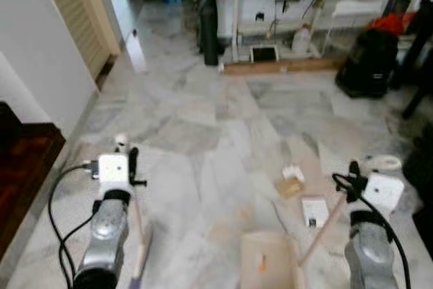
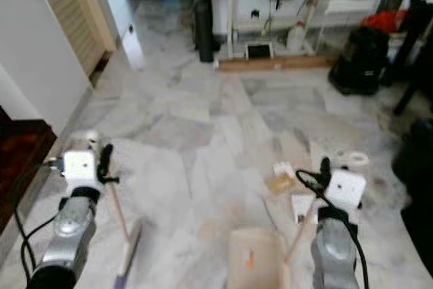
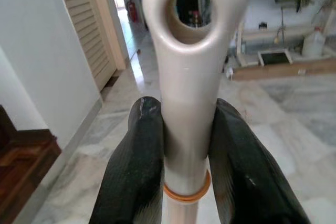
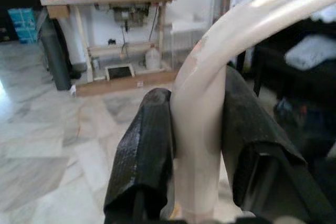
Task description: Sweep floor
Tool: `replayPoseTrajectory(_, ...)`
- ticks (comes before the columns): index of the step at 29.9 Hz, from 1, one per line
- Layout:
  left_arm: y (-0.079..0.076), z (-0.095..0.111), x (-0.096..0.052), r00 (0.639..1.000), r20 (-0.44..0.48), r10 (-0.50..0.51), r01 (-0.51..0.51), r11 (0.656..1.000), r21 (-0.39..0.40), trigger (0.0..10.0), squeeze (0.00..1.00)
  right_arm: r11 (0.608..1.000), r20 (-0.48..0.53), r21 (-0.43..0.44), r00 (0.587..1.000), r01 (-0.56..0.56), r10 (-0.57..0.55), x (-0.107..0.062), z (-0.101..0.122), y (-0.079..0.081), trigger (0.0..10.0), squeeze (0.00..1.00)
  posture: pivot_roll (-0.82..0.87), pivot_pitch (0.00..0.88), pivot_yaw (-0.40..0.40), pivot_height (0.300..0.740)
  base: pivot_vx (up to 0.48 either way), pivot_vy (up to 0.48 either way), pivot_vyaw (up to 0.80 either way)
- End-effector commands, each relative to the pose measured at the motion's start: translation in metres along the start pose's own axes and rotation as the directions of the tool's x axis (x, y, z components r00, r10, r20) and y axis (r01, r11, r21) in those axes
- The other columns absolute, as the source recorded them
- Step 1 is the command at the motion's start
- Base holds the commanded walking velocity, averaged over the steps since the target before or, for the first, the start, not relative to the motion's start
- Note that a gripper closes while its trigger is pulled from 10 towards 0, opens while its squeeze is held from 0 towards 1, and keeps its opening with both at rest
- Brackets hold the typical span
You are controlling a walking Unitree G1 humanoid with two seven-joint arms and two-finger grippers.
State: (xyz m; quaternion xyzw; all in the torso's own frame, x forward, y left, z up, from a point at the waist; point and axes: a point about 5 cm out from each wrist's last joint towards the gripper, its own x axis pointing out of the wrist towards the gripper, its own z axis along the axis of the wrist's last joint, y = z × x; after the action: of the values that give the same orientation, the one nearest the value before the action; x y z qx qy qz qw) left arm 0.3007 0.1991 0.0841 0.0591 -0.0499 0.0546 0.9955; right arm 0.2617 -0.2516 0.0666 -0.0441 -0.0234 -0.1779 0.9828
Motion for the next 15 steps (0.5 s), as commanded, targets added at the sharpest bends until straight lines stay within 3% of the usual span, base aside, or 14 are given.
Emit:
replayPoseTrajectory(1,0.0098,0.0095,0.0041,0.999,0.041,0.020,-0.021,1.000,0.014,10.0,0.00,1.000,0.047,0.017,0.999,-0.021,0.020,0.0030,0.0094,0.0086,10.0,0.00,-0.07,0.000,0.028,0.740,0.356,0.000,0.00)
replayPoseTrajectory(15,0.0095,0.0072,0.0004,0.999,0.038,0.018,-0.018,1.000,0.013,10.0,0.00,0.999,0.047,0.016,0.999,-0.028,0.028,0.0019,0.0090,0.0079,10.0,0.00,-0.08,0.000,0.029,0.740,0.357,0.000,0.00)
